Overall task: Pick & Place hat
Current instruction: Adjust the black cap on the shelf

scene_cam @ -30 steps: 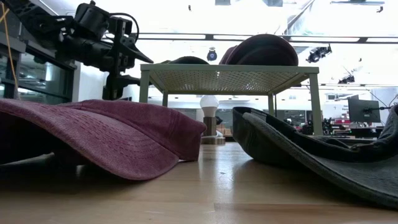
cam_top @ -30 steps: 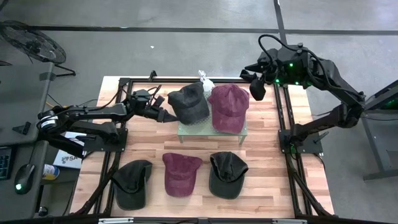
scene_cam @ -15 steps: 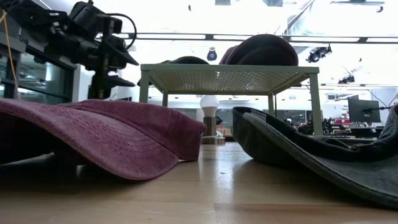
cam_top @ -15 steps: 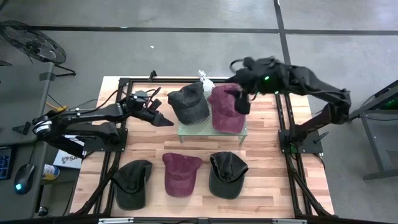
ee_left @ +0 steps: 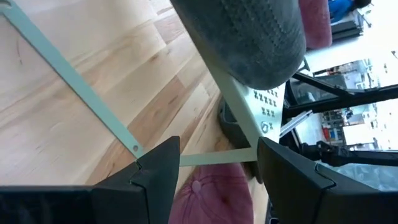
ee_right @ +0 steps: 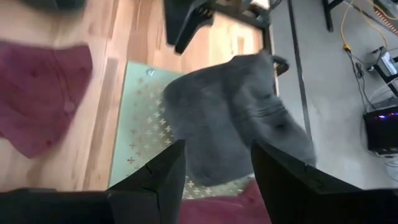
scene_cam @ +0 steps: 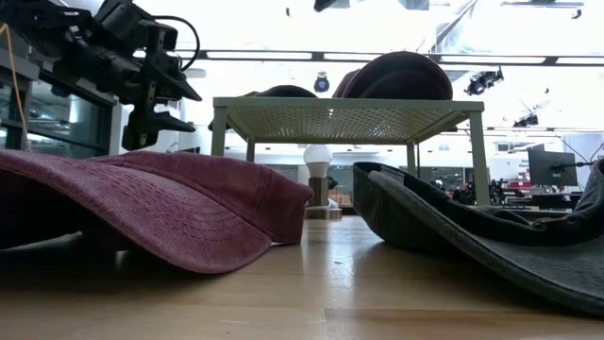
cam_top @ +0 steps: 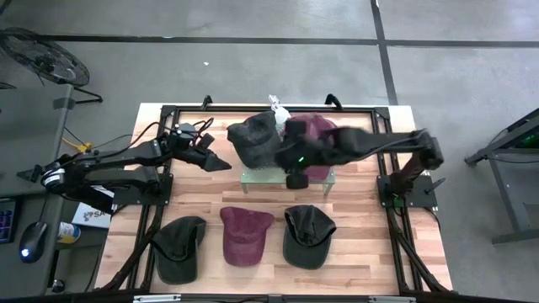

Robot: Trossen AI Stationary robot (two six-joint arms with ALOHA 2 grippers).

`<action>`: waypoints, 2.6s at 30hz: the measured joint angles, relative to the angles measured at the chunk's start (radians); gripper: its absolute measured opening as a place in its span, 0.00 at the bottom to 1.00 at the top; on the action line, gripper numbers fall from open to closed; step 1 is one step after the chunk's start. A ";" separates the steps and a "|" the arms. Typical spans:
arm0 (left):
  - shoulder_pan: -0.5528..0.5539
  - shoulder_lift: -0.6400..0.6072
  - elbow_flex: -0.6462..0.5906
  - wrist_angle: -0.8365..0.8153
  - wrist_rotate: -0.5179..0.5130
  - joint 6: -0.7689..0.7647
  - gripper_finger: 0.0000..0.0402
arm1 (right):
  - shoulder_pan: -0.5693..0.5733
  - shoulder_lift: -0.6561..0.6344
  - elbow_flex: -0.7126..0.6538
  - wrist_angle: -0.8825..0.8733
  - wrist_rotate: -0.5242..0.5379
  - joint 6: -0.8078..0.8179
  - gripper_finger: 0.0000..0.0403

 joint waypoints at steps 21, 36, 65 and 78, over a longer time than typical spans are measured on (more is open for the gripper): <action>0.000 0.000 0.000 -0.118 -0.013 0.129 0.53 | 0.055 0.263 0.000 0.001 0.293 0.057 0.41; 0.000 0.000 0.000 -0.117 -0.030 0.150 0.53 | 0.024 0.275 0.000 -0.006 0.240 0.054 0.40; 0.000 0.000 0.000 -0.114 -0.032 0.148 0.53 | 0.007 0.273 0.000 0.002 0.259 0.057 0.07; 0.000 0.000 0.000 -0.108 -0.032 0.147 0.53 | 0.069 0.260 0.001 0.065 0.396 0.132 0.01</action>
